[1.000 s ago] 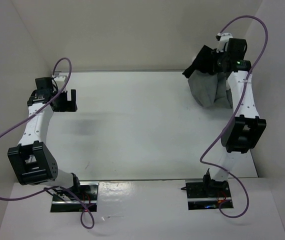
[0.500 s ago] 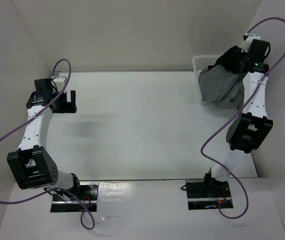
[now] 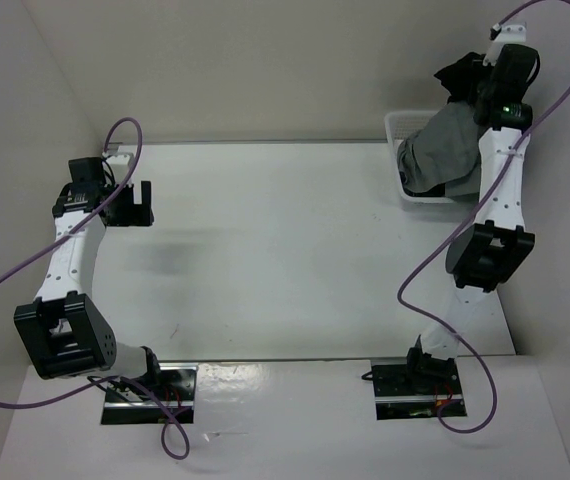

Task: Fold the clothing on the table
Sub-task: Grab the skirt from the pile

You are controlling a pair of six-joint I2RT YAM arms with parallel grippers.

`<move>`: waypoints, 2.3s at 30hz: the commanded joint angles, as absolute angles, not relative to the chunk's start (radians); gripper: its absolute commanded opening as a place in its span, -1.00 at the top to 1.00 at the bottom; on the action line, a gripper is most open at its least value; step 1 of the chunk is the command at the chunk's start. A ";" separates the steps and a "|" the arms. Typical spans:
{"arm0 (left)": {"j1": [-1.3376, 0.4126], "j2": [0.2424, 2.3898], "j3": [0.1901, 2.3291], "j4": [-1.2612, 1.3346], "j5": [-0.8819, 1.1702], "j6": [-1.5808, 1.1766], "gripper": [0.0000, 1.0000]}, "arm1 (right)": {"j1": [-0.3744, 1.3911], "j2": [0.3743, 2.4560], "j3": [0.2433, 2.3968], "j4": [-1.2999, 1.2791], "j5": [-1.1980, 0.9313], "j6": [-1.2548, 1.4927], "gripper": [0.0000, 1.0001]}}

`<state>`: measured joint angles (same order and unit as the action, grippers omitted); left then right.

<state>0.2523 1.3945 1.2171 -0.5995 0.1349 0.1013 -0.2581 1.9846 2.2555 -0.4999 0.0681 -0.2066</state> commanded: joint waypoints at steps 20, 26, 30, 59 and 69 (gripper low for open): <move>0.255 1.365 1.164 -0.595 0.156 0.114 -1.00 | -0.066 1.675 1.750 -0.603 0.164 -0.458 -0.98; 0.255 1.342 1.155 -0.595 0.109 0.114 -1.00 | -0.031 1.807 1.836 -0.505 0.126 -0.333 -0.98; 0.255 1.312 1.146 -0.604 0.088 0.114 -1.00 | -0.003 1.943 1.929 -0.509 0.117 -0.293 -0.98; 0.357 1.181 1.046 -0.652 0.046 0.123 -1.00 | 0.078 2.454 2.631 -0.675 0.031 -0.255 -0.98; 0.367 1.190 1.055 -0.652 0.046 0.132 -1.00 | 0.109 2.534 2.669 -0.676 0.115 -0.255 -0.98</move>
<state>0.3511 1.1896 1.0393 -0.6533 0.0319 0.1089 0.0948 2.5237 2.6030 -0.6762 0.0689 -0.2581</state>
